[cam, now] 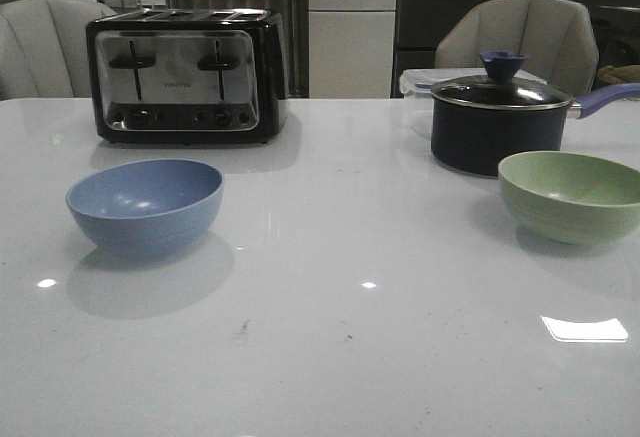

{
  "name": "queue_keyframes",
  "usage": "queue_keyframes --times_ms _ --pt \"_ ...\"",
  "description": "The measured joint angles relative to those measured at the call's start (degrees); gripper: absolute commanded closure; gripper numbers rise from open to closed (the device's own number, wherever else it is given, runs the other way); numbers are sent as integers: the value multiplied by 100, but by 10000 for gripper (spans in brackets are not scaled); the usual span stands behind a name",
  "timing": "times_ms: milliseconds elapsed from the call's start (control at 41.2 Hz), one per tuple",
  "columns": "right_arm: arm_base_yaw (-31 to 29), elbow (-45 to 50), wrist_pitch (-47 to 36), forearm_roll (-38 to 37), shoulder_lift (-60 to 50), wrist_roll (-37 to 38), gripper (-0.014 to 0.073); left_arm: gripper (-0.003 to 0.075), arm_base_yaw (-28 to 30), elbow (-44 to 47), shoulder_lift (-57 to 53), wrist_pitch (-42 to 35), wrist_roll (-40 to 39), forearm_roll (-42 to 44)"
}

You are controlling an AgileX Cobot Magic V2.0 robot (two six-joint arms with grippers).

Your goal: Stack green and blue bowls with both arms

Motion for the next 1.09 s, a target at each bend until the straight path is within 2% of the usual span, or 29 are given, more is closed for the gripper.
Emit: queue_keyframes --times_ms 219,389,510,704,1093 --pt "0 -1579 1055 0 90 0 538 627 0 -1548 216 1032 0 0" --pt "0 -2705 2186 0 832 0 538 627 0 -2673 959 1936 0 0" --pt "0 -3184 2929 0 1469 0 538 627 0 -3216 1553 2634 0 0" --pt "0 -3282 3612 0 2362 0 538 627 0 -3285 2276 3113 0 0" --pt "0 -3282 4098 0 3826 0 518 612 0 -2797 3349 3170 0 0"
